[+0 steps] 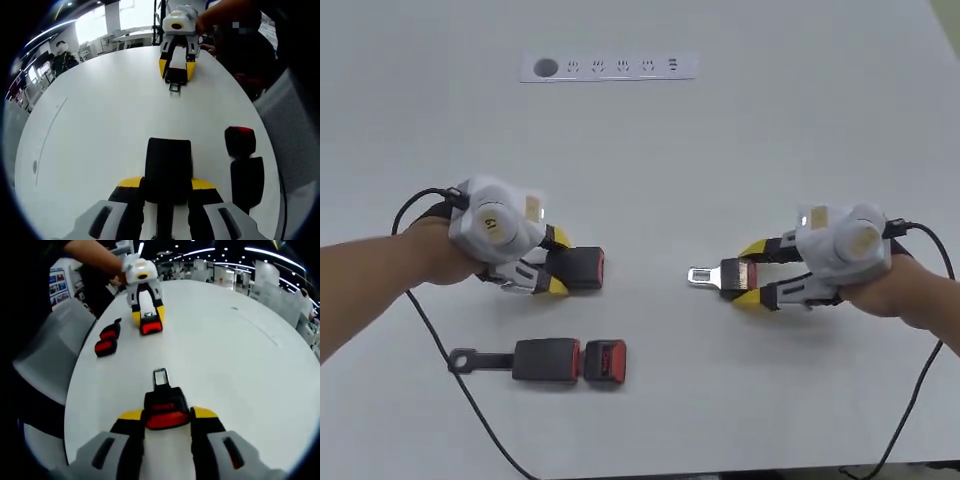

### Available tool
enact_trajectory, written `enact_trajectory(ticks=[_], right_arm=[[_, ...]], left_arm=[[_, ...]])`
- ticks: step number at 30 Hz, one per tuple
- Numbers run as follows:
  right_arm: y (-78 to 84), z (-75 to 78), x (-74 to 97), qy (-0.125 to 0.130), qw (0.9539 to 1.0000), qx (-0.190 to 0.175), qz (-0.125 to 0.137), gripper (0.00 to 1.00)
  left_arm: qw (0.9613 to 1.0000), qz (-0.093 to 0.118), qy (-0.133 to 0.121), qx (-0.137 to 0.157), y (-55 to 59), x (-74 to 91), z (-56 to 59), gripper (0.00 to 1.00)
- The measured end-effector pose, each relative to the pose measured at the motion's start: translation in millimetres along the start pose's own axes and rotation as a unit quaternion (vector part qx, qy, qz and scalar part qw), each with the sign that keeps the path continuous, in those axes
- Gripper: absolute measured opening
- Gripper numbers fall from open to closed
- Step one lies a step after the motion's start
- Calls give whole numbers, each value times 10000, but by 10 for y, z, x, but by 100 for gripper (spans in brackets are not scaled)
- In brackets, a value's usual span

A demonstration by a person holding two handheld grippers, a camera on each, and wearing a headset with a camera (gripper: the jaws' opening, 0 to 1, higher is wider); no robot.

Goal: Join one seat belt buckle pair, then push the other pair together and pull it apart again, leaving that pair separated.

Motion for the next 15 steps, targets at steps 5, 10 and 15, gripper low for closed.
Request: enact_trajectory(ticks=[5,10,15], right_arm=[[-6,8,2,-6,10000,-3,-22,36],[-22,0,-15,17,9999,33,-111,37],[-1,6,-7,251,9994,-157,-150,53]], left_arm=[[10000,-17,-21,18,-5,0,9,35],[9998,-107,12,149,-28,-4,18,36],[9983,84,-94,562,-93,78,42,50]])
Point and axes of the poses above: the centre of the closed fingertips' face, and the gripper's own axes: x roughly backward along the fingers, z roughly to its right, y roughly out of its underside, the point moved 4 cm from there along x, roughly backward along the fingers, and after that the axes turned 8 degrees about z, right-handed, at the moved point
